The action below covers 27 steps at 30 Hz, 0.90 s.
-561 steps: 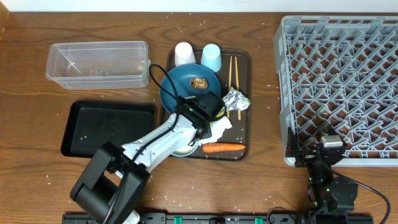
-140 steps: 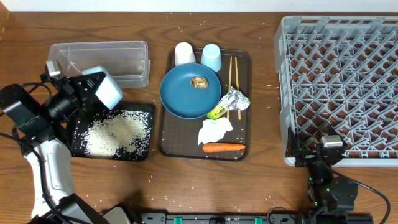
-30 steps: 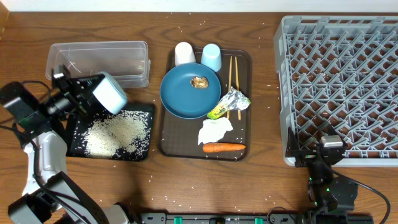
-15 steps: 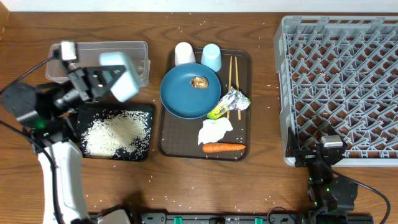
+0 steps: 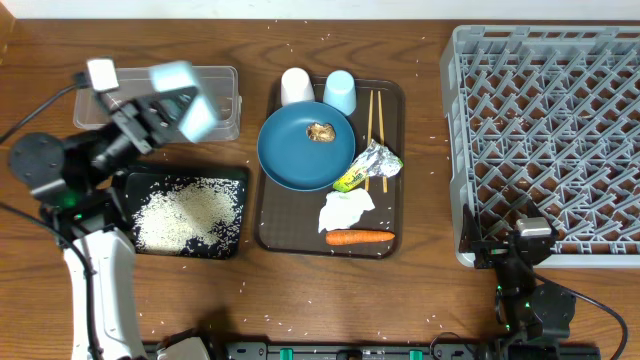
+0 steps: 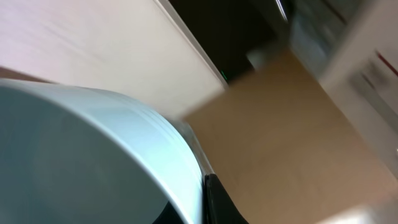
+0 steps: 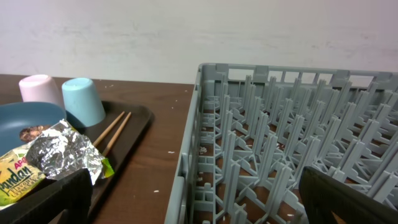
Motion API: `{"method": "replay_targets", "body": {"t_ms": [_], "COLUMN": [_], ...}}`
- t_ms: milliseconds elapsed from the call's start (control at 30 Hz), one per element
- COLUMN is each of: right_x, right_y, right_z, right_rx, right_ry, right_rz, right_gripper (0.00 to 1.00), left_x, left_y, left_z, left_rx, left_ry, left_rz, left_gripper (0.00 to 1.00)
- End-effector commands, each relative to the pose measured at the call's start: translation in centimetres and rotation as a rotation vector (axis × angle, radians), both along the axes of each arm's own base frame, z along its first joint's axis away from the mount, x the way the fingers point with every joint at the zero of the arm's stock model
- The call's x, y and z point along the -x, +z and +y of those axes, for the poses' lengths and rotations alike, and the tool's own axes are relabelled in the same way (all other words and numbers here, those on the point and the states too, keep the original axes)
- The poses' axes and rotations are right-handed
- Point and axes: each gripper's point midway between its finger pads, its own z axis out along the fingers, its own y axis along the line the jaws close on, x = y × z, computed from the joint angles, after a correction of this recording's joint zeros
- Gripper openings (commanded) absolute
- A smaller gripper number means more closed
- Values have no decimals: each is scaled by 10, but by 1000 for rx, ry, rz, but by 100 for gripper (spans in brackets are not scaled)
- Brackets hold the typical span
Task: Sort waste into correct bins and load items into the dishwasher rack
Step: 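Turn the bowl upright and carry it back to the brown tray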
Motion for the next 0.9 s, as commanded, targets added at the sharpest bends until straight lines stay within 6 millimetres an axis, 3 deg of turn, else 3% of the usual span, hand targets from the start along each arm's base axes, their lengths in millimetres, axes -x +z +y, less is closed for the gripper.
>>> {"method": "replay_targets", "body": {"t_ms": [0,233,333,433,533,600,767,867], "right_x": [0,0,0,0,0,0,0,0], "right_y": [-1,-1,-1,-1,-1,-1,-1,-1], "right_z": [3,3,3,3,3,3,3,3], "right_rx": [1,1,1,1,1,1,1,1], "right_ry": [12,12,12,12,12,12,12,12], "right_rz": [2,2,2,2,2,2,2,2], "right_gripper": [99,99,99,99,99,99,99,99], "left_x": [-12,-15,-21,-25,-23,-20,-5,12], "left_y": [8,-1,-23,-61,-82,-84,-66,-74], "left_z": [30,58,76,101,110,112,114,125], "left_rx": [-35,-71,-101,-156,-204,-231,-283,-388], "left_ry": [148,245,327,454,509,527,620,748], "left_rz": [-73,-67,-10,112,182,188,171,242], "left_gripper": [6,6,6,6,6,6,6,6]}}
